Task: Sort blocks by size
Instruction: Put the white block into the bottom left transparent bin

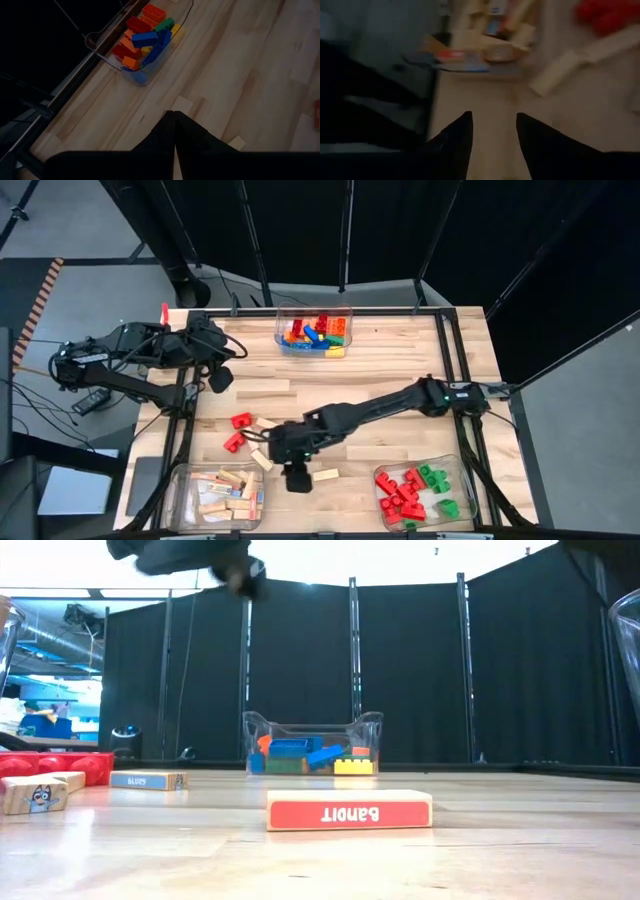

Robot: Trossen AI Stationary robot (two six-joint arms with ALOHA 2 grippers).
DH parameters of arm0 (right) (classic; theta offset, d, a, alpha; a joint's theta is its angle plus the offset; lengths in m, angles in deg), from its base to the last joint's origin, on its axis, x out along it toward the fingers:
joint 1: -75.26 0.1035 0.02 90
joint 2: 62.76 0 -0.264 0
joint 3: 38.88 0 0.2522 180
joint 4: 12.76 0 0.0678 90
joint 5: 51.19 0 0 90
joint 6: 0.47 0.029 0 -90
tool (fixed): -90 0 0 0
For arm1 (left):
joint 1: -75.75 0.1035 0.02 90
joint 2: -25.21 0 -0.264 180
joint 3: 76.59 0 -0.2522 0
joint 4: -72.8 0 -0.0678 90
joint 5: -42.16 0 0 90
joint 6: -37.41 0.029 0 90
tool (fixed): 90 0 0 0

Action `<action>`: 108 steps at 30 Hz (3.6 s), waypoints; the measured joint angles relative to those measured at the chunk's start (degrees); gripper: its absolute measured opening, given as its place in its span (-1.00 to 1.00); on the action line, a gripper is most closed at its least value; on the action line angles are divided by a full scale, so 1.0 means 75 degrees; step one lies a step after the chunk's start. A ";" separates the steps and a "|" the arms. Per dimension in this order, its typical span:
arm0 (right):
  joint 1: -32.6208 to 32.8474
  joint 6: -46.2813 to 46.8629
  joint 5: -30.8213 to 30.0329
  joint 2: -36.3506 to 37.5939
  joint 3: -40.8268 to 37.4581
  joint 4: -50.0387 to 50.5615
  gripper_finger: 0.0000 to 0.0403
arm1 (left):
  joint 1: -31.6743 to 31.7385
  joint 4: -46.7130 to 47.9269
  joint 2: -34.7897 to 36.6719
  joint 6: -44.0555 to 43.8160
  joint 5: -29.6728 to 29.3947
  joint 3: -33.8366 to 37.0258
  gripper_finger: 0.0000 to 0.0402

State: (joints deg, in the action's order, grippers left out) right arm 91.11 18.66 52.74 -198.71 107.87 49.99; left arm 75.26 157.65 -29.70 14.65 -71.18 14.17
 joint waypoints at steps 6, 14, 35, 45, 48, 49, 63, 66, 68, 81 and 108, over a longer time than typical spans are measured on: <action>0.0433 -0.0559 -0.2090 0.0362 -0.0004 0.2291 -0.18 | -0.0001 0.0020 0.0000 0.0038 0.0000 0.0000 -0.93; 0.1026 -0.0439 -0.2058 0.0347 -0.1036 0.2354 -0.16 | 0.0000 -0.0122 0.0000 0.0393 -0.0003 0.0000 -0.93; 0.1092 0.0284 -0.1649 0.0611 -0.3120 0.0091 0.41 | 0.0000 -0.0122 0.0003 0.0402 -0.0003 0.0000 -0.93; 0.0910 0.0085 -0.1276 0.0598 -0.3738 -0.0181 0.47 | -0.0002 -0.0119 0.0000 0.0401 -0.0003 0.0000 -0.93; 0.0896 0.0200 -0.1360 0.0600 -0.4032 -0.0423 0.38 | 0.0000 -0.0117 0.0000 0.0402 -0.0003 0.0000 -0.93; 0.0896 0.0297 -0.1527 0.0622 -0.4110 -0.0442 0.34 | 0.0000 -0.0117 0.0000 0.0402 -0.0003 0.0000 -0.93; 0.0827 0.0285 -0.2515 0.0581 -0.4085 -0.0446 -0.42 | 0.0000 -0.0114 0.0000 0.0404 -0.0005 0.0000 -0.93; 0.0439 -0.0104 -0.2779 0.0519 -0.3636 -0.0695 -0.42 | 0.0000 -0.0113 0.0000 0.0403 -0.0006 0.0000 -0.93; 0.0160 -0.0288 -0.2834 0.0532 -0.3288 -0.1043 -0.42 | 0.0000 -0.0114 0.0000 0.0402 -0.0006 0.0000 -0.93; -0.0283 -0.1620 -0.1854 0.0601 -0.1574 -0.5099 -0.42 | 0.0000 -0.0078 0.0003 0.0400 -0.0006 0.0000 -0.93; -0.0330 0.0377 0.0748 -0.0755 -0.1658 -0.7914 -0.09 | 0.0000 -0.0119 0.0000 0.0185 -0.0003 0.0000 -0.93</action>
State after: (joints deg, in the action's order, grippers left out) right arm 88.63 21.49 58.35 -204.36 95.43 -9.37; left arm 75.26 156.75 -29.70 16.04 -71.20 14.17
